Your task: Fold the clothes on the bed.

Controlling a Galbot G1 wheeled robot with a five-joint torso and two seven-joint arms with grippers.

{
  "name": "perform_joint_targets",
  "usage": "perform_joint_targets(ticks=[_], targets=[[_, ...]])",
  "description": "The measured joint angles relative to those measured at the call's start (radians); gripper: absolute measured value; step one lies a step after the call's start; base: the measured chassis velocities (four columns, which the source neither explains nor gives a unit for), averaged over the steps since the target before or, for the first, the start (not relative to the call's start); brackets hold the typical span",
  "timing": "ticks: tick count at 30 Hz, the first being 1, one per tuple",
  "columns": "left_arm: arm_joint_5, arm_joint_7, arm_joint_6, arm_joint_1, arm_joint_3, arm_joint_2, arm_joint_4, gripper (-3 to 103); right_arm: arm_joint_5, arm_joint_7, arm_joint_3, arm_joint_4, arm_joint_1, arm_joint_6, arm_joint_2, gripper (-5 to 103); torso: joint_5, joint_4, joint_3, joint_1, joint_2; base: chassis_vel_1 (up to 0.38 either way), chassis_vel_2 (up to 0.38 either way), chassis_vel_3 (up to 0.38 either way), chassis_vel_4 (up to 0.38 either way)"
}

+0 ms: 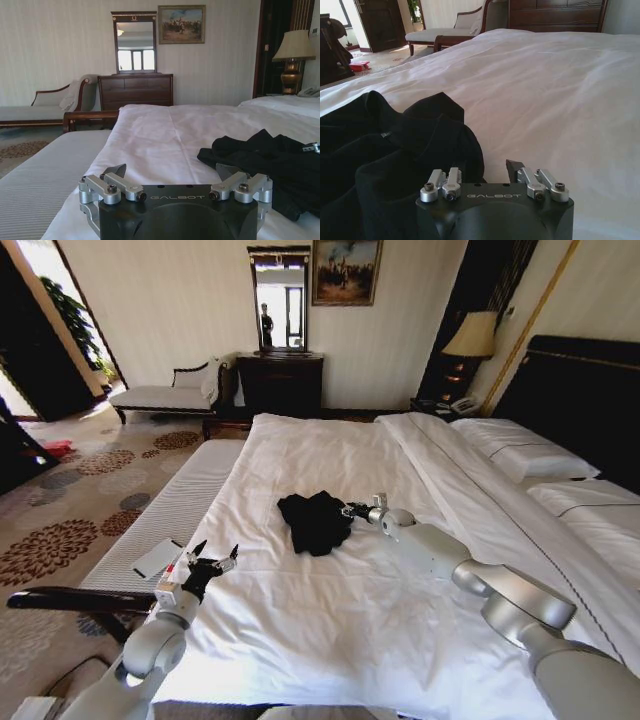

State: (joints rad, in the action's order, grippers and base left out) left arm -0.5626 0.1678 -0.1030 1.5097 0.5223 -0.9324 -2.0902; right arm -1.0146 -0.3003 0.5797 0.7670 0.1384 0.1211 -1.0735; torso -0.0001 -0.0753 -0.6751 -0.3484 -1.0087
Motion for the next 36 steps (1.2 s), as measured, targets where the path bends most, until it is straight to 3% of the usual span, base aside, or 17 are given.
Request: perform_joint_targets(ticks=[11,20,23,26,28,30,33,36], targets=[[0.000,-0.001,0.002,0.001,-0.010,-0.012,0.002,100,-0.002,0.006,0.000,0.026,0.000,0.000,0.013,3,0.0001,0.0001,0.000,0.000,0.000,0.000,0.000,0.000,0.000],[-0.036,0.012,-0.026,-0.025,-0.006,0.027,0.005,100,-0.002,0.011,-0.003,0.054,0.007,-0.002,0.029,0,0.0000,0.0001,0.000,0.000,0.000,0.000,0.000,0.000,0.000],[-0.116,0.025,-0.063,-0.092,-0.013,0.093,0.022,100,-0.002,0.014,-0.006,0.065,0.007,-0.002,0.033,0,0.0001,0.0000,0.000,0.000,0.000,0.000,0.000,0.000,0.000],[-0.140,0.029,-0.075,-0.163,-0.033,0.144,0.052,100,-0.002,0.014,-0.006,0.067,0.006,-0.002,0.034,0,-0.0001,0.0000,0.000,0.000,0.000,0.000,0.000,0.000,0.000],[-0.166,0.027,-0.078,-0.252,-0.082,0.202,0.090,100,-0.002,0.015,-0.006,0.069,0.005,-0.002,0.034,0,-0.0001,0.0001,0.000,0.000,0.000,0.000,0.000,0.000,0.000],[-0.175,0.023,-0.078,-0.279,-0.097,0.216,0.101,100,-0.002,0.015,-0.006,0.070,0.005,-0.002,0.034,0,0.0001,-0.0001,0.000,0.000,0.000,0.000,0.000,0.000,0.000],[-0.337,0.005,-0.093,-0.475,-0.229,0.261,0.192,100,-0.002,0.016,-0.009,0.077,0.006,-0.002,0.038,0,0.0001,0.0000,0.000,0.000,0.000,0.000,0.000,0.000,0.000],[-0.412,-0.009,-0.102,-0.568,-0.318,0.264,0.245,100,-0.002,0.017,-0.010,0.078,0.006,-0.002,0.042,0,-0.0002,0.0000,0.000,0.000,0.000,0.000,0.000,0.000,0.000]])
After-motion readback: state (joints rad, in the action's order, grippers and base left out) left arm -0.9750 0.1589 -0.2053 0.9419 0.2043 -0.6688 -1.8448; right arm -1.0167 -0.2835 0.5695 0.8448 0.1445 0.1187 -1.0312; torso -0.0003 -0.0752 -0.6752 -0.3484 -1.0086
